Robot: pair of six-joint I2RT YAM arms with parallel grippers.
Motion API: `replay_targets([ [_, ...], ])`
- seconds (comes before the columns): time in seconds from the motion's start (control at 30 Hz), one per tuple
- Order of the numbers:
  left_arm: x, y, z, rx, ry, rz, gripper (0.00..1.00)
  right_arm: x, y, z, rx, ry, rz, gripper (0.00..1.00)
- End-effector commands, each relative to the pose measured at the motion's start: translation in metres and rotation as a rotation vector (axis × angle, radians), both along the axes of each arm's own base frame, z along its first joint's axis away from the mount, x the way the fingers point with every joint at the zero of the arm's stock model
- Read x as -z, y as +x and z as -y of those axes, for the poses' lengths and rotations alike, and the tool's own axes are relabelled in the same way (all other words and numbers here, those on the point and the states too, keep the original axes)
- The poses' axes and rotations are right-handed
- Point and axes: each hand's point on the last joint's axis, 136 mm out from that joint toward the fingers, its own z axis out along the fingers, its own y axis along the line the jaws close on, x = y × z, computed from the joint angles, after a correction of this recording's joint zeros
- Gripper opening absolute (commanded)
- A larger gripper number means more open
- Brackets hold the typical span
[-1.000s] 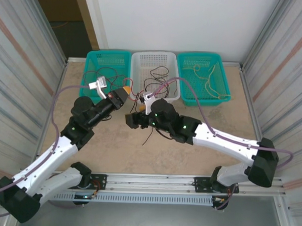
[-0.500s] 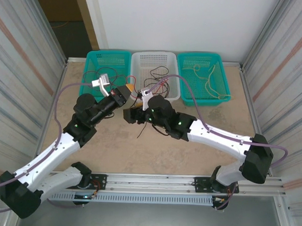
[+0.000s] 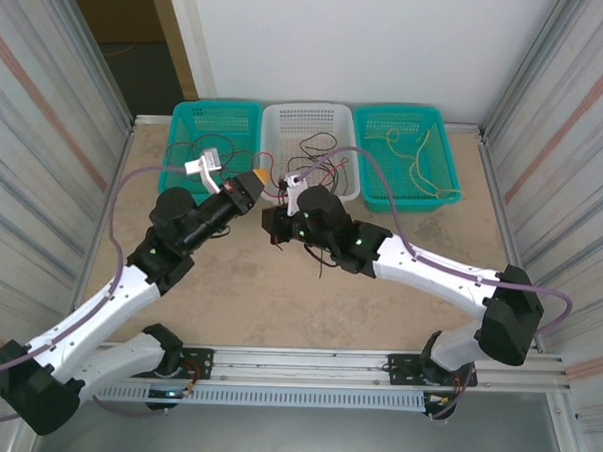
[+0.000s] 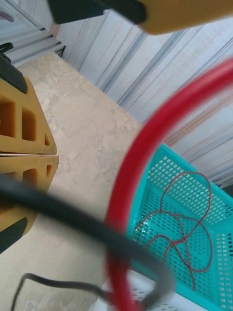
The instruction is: Untangle the cables
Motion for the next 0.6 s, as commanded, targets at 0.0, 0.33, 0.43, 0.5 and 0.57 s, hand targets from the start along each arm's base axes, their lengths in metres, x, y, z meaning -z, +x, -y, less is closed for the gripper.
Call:
replay_targets([
  [0.0, -0.041, 0.002, -0.022, -0.109, 0.07, 0.093, 0.0, 0.04, -0.009, 0.027, 0.052, -0.101, -0.072, 0.0],
  [0.33, -0.069, 0.026, -0.094, -0.358, 0.18, 0.075, 0.0, 0.139, -0.026, 0.137, 0.272, -0.185, -0.33, 0.0],
  [0.43, -0.074, 0.029, -0.116, -0.414, 0.178, 0.083, 0.0, 0.135, -0.029, 0.158, 0.312, -0.181, -0.322, 0.0],
  [0.5, -0.077, 0.033, -0.128, -0.439, 0.161, 0.085, 0.0, 0.129, -0.03, 0.167, 0.321, -0.189, -0.309, 0.0],
  [0.57, -0.081, 0.038, -0.137, -0.456, 0.148, 0.092, 0.0, 0.121, -0.031, 0.171, 0.318, -0.19, -0.293, 0.0],
])
